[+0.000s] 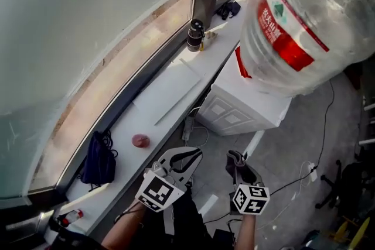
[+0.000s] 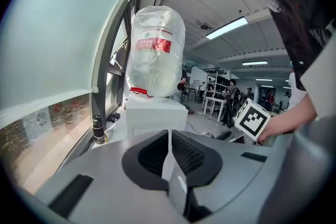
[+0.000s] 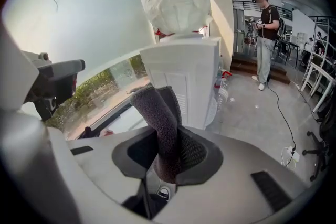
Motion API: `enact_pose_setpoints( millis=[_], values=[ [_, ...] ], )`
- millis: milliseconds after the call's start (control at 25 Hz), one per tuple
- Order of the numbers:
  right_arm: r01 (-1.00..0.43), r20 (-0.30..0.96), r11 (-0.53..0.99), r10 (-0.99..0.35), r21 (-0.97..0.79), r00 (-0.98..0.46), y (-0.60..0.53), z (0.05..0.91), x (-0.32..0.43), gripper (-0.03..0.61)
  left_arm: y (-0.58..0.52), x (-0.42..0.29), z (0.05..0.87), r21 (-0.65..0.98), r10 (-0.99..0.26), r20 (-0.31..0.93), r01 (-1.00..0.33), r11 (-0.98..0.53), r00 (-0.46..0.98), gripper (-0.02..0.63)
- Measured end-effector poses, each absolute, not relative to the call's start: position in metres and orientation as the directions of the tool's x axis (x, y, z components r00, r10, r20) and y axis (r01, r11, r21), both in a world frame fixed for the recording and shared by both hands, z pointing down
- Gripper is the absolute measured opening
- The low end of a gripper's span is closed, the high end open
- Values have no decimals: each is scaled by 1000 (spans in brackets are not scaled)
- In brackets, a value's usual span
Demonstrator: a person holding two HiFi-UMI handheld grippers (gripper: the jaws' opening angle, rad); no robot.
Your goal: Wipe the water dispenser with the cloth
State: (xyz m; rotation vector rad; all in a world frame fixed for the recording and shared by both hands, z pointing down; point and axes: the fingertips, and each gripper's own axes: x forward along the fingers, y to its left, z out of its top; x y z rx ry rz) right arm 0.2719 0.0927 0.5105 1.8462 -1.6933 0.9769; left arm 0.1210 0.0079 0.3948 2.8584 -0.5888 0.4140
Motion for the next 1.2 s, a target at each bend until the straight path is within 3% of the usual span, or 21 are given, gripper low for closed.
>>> enact_pose_setpoints(
  millis=[600,920,1200],
  values=[
    [-972,608,-124,-793,-200,-24,141,379,271,101,79,109,287,96,-362,318,-410,-907,876,28],
    [-970,578,-144,-816,-198,3,169,358,253,101,101,115,252,44,-284,291,-309,-950,914,28],
    [-953,549,-227,-832,-198,84,199,334,225,101,118,81,237,35,-235,277,-255,-966,931,28]
  ],
)
